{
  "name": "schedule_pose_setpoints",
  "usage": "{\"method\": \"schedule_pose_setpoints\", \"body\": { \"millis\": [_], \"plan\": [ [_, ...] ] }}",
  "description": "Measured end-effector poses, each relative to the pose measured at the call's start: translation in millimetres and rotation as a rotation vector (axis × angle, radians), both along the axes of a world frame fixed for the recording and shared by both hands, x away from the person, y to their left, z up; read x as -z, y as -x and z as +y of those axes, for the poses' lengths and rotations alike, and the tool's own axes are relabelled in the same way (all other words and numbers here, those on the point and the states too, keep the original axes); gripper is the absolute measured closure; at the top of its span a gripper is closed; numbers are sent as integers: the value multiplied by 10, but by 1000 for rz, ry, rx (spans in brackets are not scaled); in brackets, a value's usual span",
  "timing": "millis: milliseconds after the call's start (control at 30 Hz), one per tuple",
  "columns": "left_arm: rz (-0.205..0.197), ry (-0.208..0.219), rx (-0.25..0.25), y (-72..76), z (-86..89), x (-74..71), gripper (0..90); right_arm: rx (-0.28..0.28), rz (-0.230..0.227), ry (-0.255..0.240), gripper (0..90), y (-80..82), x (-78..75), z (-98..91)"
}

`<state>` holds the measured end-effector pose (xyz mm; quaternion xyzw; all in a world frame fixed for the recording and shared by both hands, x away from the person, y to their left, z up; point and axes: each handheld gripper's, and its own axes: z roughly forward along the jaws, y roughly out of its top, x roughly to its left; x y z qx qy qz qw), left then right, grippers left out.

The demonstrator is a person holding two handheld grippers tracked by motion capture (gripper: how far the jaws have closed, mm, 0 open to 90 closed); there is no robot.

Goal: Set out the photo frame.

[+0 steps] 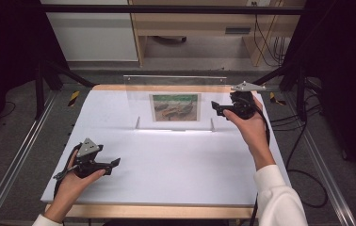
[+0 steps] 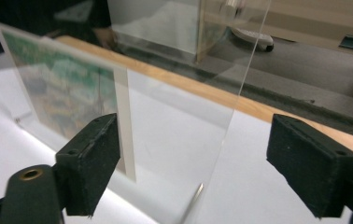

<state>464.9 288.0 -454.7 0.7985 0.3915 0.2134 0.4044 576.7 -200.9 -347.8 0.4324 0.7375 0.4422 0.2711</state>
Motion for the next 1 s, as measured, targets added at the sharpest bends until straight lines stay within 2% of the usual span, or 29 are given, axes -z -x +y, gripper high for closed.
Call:
{"method": "schedule_pose_setpoints", "body": {
  "millis": [133, 433, 567, 767, 1000],
  "plan": [
    [6, 1, -4, 10, 2, 14, 100, 3, 15, 24, 125, 148, 96, -26],
    [4, -5, -17, 24, 24, 33, 95, 24, 34, -9, 92, 473, 307, -188],
    [7, -9, -22, 29, 29, 40, 95, 45, 47, -13, 88, 632, 463, -280],
    [11, -32, -45, 17, 51, 77, 91, 62, 111, 6, 79, 842, 755, -384],
    [6, -42, -87, -7, 111, 100, 91, 103, 185, 57, 79, 1034, 1020, -470]
  ]
}}
